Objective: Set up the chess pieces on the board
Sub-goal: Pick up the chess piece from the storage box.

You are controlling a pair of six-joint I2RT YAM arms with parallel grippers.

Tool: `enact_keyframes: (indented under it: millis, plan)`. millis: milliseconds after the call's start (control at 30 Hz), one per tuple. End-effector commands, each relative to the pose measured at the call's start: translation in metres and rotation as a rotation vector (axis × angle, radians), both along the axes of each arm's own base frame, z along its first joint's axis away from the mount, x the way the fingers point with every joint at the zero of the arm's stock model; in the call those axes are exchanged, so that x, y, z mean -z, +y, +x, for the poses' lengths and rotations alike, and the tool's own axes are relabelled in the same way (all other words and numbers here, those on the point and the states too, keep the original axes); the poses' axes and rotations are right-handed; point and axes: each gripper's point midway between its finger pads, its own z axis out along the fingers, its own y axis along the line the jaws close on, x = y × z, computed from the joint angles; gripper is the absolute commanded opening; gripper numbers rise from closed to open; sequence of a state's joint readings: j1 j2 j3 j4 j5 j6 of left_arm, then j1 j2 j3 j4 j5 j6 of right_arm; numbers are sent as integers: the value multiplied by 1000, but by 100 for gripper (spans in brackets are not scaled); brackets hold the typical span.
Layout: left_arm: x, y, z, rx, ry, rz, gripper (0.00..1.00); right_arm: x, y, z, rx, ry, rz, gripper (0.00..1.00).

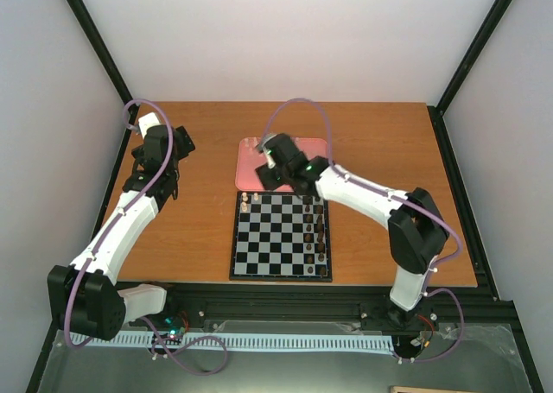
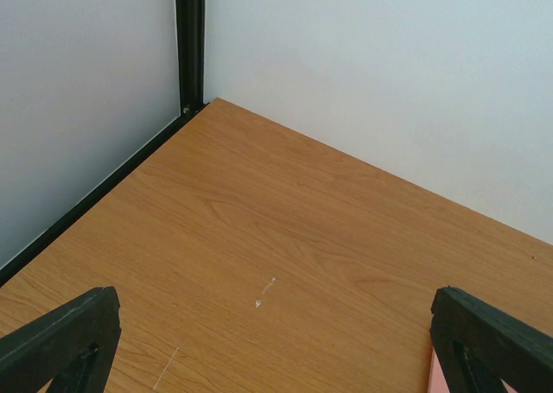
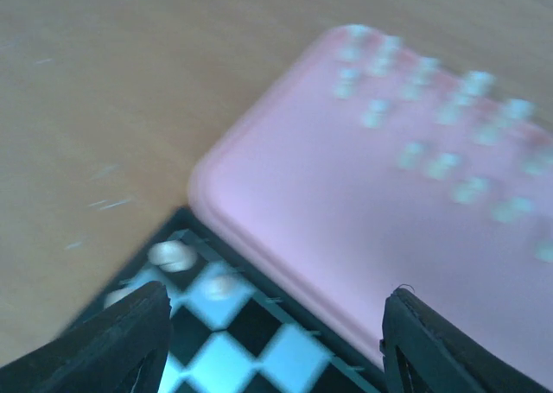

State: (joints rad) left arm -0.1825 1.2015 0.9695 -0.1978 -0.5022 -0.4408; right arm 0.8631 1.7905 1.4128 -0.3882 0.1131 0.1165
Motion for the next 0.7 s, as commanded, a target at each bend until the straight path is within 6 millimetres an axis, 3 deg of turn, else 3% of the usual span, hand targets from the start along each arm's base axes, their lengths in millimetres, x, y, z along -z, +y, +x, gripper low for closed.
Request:
enact_keyframes:
  millis: [0,133,333,533,667]
  plan:
    - [-22,-1,-2,7,-52,-10,100,-17,-61,65,212,-51,-6,67]
    - [-22,0,-2,6,-53,-6,100,-14,-106,111,351,-67,-31,67]
    - [-18,-1,2,4,-39,-3,100,26,-131,157,411,3,-81,62]
    - [-13,-1,6,-1,-26,4,100,76,-141,176,423,107,-104,54]
    - [-11,-1,8,-3,-20,5,100,91,-145,177,431,132,-113,50]
